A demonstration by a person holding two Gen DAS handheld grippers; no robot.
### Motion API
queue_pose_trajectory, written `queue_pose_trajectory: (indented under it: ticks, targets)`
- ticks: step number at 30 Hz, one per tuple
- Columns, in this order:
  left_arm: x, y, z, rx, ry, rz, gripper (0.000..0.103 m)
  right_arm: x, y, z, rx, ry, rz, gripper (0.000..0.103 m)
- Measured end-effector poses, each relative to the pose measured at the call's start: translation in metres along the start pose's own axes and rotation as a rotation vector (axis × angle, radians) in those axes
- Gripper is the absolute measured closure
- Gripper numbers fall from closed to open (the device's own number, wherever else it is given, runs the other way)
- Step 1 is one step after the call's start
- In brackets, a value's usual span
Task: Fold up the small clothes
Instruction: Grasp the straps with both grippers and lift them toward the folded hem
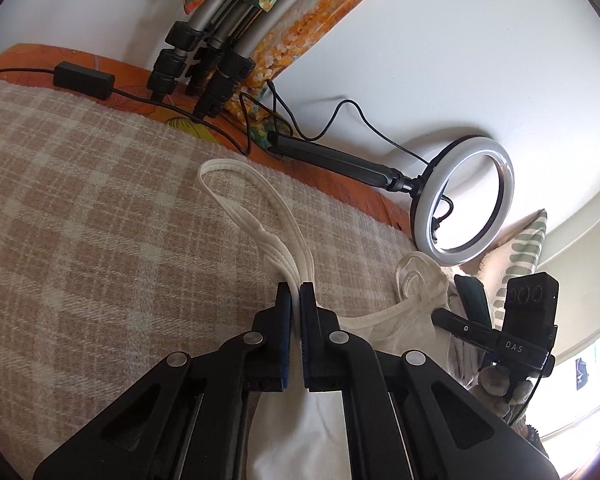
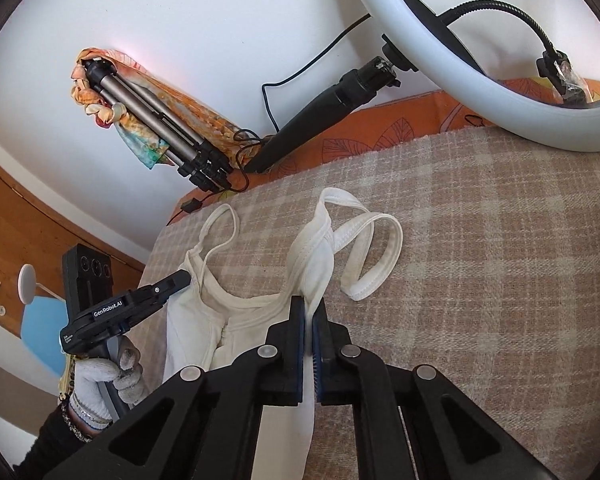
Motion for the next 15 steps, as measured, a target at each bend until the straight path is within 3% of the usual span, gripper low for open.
queue_pose_trajectory:
  ticks: [15]
  targets:
    - [-0.04,-0.005,-0.063,-0.065,-0.038,0.052,0.101,0.051,-0.02,-0.056,-0.046,0.028,-0.121,0.103]
Point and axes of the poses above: each gripper's, at about its wrist camera, not at the fingertips, and z roughly the way its jaws point, x to its left, y to its top, the point moved 9 cm from there along z, roughly the way its jaws point, and after that the axes turned 8 degrees about z, right-handed, at the moved point
